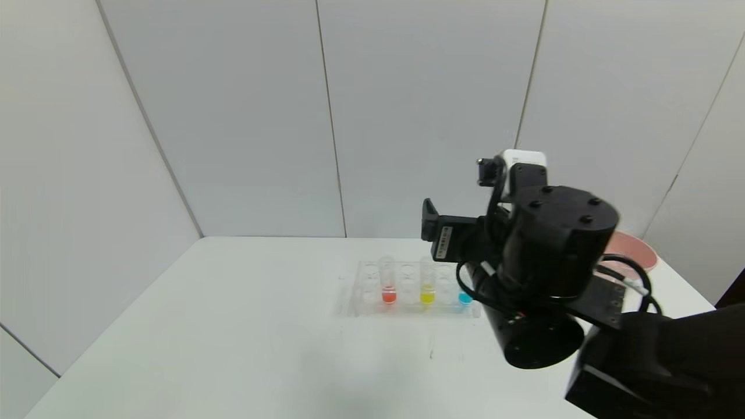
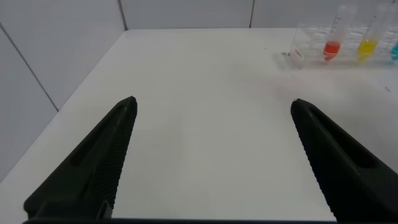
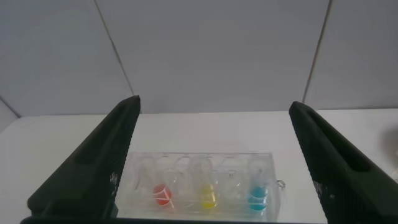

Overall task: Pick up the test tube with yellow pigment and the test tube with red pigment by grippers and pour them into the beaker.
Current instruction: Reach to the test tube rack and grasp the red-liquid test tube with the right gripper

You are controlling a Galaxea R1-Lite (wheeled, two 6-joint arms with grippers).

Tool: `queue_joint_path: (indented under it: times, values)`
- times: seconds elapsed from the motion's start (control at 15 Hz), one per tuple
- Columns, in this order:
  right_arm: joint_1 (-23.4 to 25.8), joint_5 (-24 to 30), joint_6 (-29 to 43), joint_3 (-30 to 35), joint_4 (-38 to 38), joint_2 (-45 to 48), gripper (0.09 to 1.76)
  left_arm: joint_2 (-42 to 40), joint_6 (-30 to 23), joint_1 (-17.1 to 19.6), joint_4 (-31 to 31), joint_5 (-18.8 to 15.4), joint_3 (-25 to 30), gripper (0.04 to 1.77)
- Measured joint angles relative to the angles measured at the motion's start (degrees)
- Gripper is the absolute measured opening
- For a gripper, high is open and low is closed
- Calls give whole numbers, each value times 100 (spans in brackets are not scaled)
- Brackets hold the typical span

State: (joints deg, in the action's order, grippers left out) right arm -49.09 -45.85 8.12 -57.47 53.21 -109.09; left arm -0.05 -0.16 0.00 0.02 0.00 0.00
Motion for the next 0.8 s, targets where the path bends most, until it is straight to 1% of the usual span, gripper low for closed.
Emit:
queue_joint_path:
  times: [0.33, 0.8]
  values:
    - [-217, -90, 367, -703, 13, -1145, 171, 0, 0, 0, -2, 0, 0, 176]
    - [-322, -38, 538, -1080, 29, -2029, 171, 0, 0, 0, -2, 0, 0, 176]
